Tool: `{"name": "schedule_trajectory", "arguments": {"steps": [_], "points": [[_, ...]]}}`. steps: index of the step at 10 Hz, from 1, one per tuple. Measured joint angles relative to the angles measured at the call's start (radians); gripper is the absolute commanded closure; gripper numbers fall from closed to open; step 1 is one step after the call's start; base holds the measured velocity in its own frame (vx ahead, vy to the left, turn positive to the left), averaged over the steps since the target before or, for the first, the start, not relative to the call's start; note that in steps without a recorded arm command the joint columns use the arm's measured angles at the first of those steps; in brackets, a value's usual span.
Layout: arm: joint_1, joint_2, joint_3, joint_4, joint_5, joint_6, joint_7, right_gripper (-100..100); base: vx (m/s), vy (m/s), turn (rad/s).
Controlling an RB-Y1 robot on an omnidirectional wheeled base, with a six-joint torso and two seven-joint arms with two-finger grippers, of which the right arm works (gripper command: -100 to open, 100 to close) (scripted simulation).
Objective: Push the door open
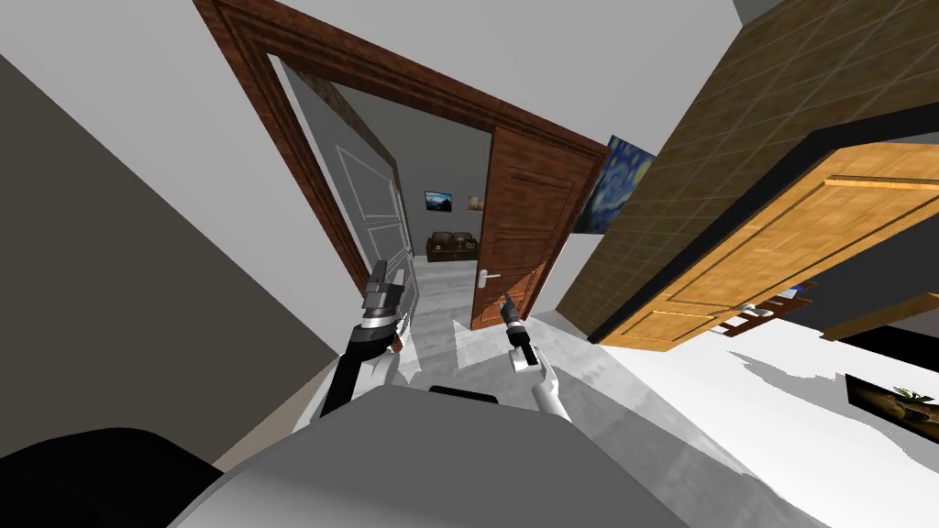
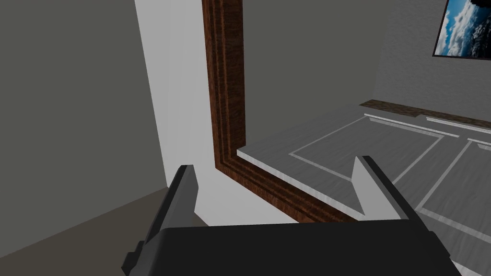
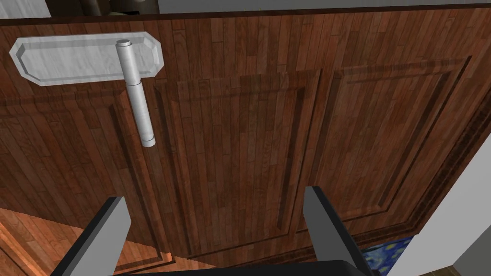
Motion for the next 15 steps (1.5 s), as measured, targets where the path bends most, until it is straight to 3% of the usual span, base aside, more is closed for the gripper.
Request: {"name": "schedule_trajectory", "arguments": {"steps": [12, 15], "points": [[-0.115, -0.017, 0.035, 0.205, 0.005, 0.027, -0.032, -100, 0.094, -0.060, 0.061], [-0.155, -0.018, 0.044, 0.280, 0.008, 0.027, -0.040, -100, 0.141, -0.095, 0.088]]}}
